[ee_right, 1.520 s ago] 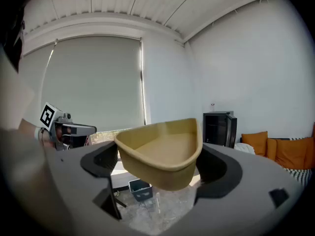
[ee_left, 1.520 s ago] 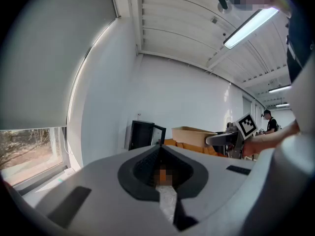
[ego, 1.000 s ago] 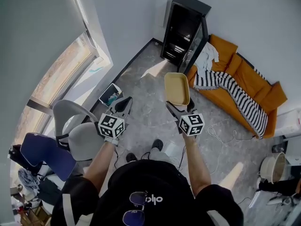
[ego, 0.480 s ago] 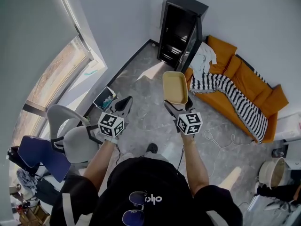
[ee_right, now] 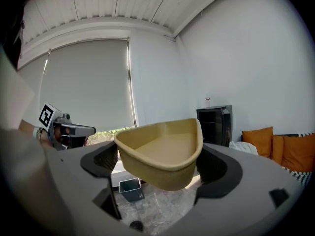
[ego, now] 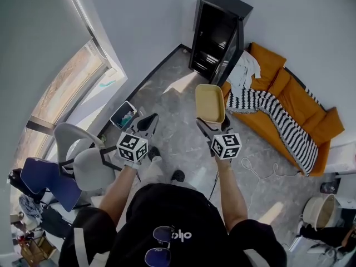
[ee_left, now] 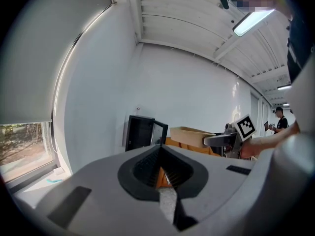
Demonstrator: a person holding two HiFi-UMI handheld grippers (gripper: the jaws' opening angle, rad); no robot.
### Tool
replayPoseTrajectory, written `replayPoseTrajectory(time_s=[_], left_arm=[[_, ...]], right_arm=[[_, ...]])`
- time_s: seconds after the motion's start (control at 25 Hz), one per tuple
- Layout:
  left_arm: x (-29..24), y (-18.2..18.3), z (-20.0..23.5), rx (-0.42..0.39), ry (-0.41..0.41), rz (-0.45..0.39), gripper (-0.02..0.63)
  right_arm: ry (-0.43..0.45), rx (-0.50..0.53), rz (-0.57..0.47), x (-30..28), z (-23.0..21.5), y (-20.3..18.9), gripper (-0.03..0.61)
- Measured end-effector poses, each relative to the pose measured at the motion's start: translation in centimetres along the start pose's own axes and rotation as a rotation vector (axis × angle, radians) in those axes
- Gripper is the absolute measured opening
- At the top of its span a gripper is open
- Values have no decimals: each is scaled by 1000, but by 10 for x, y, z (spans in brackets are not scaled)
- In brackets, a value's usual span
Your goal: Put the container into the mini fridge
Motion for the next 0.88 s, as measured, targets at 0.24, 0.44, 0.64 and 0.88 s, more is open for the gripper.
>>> replayPoseTrajectory(time_s=[0.24, 0.44, 0.64, 0.88], left_arm=[[-39, 1, 46, 24, -11, -6, 6], [-87, 18, 96, 13, -45, -8, 6], [-127, 46, 153, 15, -78, -23, 6], [-155, 73, 220, 28, -104, -45, 6]], right_arm=[[-6, 8, 10, -51, -15, 8, 508], [-21, 18, 5, -105, -30, 33, 508], [-46, 18, 7, -164, -40, 58, 508], [-66, 21, 26, -229, -35, 81, 508]])
Point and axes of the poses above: the fingertips, and each gripper's own axes: x backward along the fingers, z to its left, y out of its top, the point moved 4 cm from there along x, backward along the fingers, and after that the axes turned 7 degrees about -y, right-handed, at the moved point
